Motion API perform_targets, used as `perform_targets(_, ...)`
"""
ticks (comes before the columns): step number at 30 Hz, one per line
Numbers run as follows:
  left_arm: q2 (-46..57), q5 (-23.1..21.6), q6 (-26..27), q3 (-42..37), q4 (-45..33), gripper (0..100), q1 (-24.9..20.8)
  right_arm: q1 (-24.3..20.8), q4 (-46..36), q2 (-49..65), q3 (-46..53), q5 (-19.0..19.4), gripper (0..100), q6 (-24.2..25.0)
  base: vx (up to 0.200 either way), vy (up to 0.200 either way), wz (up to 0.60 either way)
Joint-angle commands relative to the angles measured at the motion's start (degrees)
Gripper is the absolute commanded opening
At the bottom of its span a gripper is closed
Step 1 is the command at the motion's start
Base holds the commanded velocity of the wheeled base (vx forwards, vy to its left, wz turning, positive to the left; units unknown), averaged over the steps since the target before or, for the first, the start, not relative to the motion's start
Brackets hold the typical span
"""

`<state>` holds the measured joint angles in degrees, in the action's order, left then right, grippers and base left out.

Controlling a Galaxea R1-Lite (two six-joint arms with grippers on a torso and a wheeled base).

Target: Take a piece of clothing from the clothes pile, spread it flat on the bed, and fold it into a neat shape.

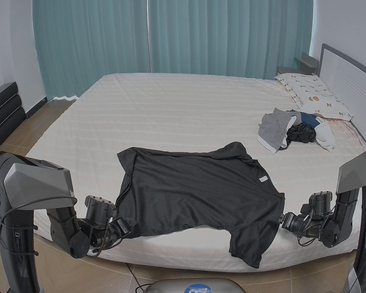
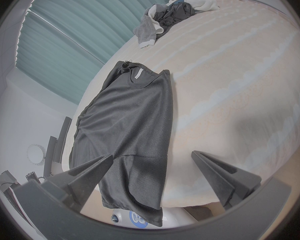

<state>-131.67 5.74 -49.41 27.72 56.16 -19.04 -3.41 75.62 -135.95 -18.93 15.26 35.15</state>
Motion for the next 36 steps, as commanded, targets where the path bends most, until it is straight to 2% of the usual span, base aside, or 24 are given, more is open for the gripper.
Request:
perform_targets(1, -2.27, -0.03, 0.28, -0.04, 1.76, 100, -0.03, -0.37, -0.03, -0.19, -0.05, 0.03, 100, 0.01, 0.000, 0.000, 0.00)
perform_targets(9, -2.45, -0.03, 0.37, -0.12, 2.55, 100, 0.50, -0.54, 0.06, -0.19, 0.04, 0.12, 100, 0.01, 0.000, 0.000, 0.00)
perform_targets(10, -2.36, -0.03, 0.28, -0.12, 2.55, 0, 0.67, -0.54, 0.06, -0.19, 0.04, 0.12, 100, 0.01, 0.000, 0.000, 0.00)
perform_targets(22, 0.80, 0.76, 0.19, -1.88, 2.46, 0, 2.17, -3.35, 3.13, -1.51, 0.83, -0.76, 100, 0.01, 0.000, 0.000, 0.00)
perform_targets(27, 1.24, 1.99, 0.28, -1.88, 2.46, 0, 2.25, -4.50, 3.83, -2.83, 0.21, -2.96, 100, -0.08, 0.000, 0.000, 0.00)
perform_targets(28, 1.24, 1.99, 0.28, -1.88, 2.46, 0, 2.25, -4.50, 3.83, -3.09, 0.12, -3.13, 0, -0.08, 0.000, 0.000, 0.00)
perform_targets(32, 1.42, 1.99, 0.28, -1.88, 2.37, 0, 2.61, -4.58, 3.92, -3.27, -0.14, -3.31, 0, -0.08, 0.000, 0.000, 0.00)
perform_targets(36, 1.94, 1.99, 0.37, -1.97, 2.11, 0, 3.31, -3.79, 3.92, -2.30, 1.00, -5.86, 0, -0.52, 0.000, 0.000, 0.00)
